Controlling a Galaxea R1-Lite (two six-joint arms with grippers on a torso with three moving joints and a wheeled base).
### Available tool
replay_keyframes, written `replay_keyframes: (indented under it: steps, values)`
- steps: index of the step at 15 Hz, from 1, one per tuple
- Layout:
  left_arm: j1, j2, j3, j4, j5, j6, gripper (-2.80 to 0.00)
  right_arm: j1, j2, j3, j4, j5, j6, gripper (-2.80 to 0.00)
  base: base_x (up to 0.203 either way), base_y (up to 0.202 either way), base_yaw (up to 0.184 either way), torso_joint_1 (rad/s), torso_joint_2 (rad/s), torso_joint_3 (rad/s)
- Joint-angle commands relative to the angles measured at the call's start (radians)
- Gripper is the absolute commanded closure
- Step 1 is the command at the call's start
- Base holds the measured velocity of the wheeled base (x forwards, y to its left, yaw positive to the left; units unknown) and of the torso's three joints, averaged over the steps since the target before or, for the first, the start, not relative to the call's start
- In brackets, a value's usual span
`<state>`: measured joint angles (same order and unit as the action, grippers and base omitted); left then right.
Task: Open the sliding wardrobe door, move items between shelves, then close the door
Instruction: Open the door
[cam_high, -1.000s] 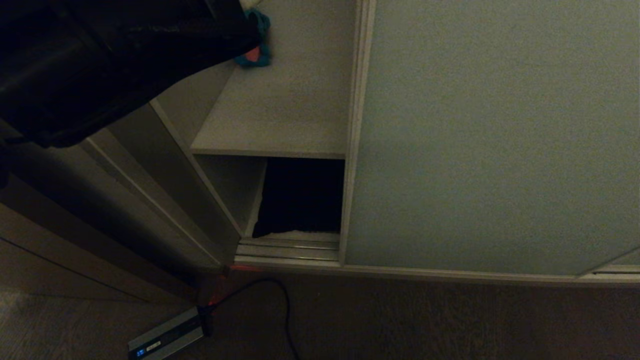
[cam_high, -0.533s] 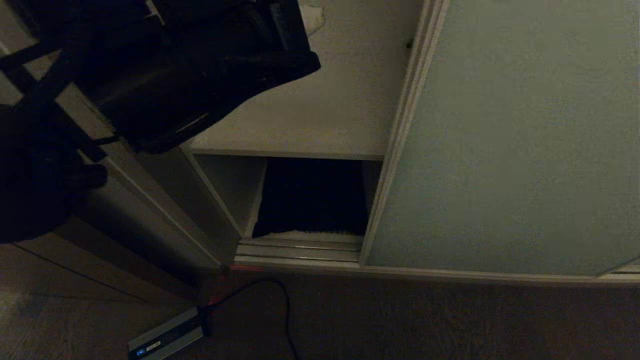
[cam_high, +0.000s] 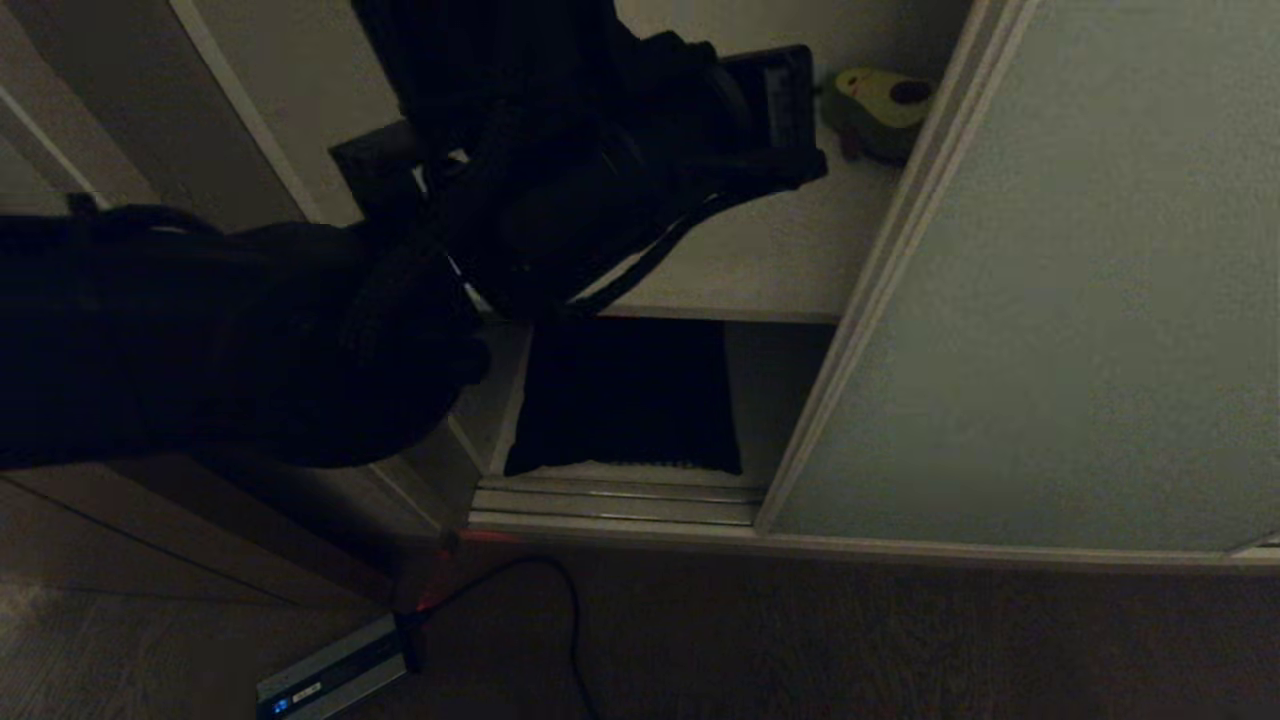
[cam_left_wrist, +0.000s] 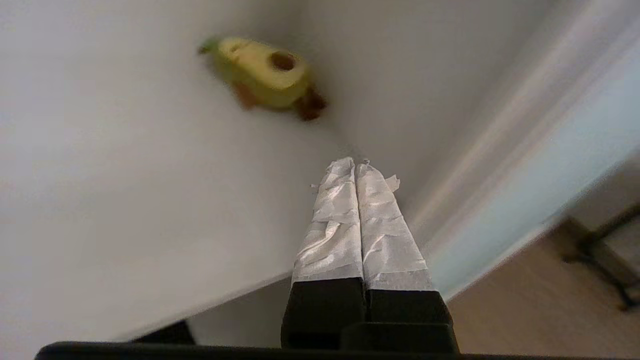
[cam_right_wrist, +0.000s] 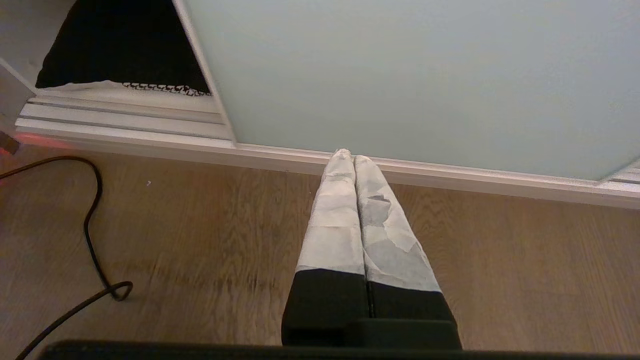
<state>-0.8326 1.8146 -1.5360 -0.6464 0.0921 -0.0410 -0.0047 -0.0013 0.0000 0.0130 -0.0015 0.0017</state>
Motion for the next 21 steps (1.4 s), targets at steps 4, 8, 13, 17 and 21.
replay_keyframes:
  steps: [4, 8, 13, 17, 21]
  values:
    - [0.040, -0.117, 0.090, 0.011, 0.118, -0.048, 0.00, 0.000, 0.000, 0.005, 0.001, 0.000, 0.000, 0.00, 0.000, 0.000, 0.000, 0.000, 0.00, 0.000]
    - [0.172, -0.416, 0.342, 0.137, 0.170, -0.035, 0.00, 0.000, 0.000, 0.005, -0.001, 0.000, 0.000, 0.00, 0.000, 0.000, 0.000, 0.000, 0.00, 0.000]
    - [0.431, -0.810, 0.663, 0.430, 0.159, -0.011, 0.00, 0.000, 0.000, 0.005, 0.001, 0.000, 0.000, 0.00, 0.000, 0.000, 0.000, 0.000, 0.00, 0.000]
    - [0.634, -1.156, 0.879, 0.555, 0.096, 0.041, 0.00, 0.000, 0.000, 0.005, 0.000, 0.000, 0.000, 0.00, 0.000, 0.000, 0.000, 0.000, 0.00, 0.000]
    - [0.809, -1.498, 1.134, 0.687, 0.005, 0.106, 0.00, 0.000, 0.000, 0.005, -0.001, 0.000, 0.000, 0.00, 0.000, 0.000, 0.000, 0.000, 0.00, 0.000]
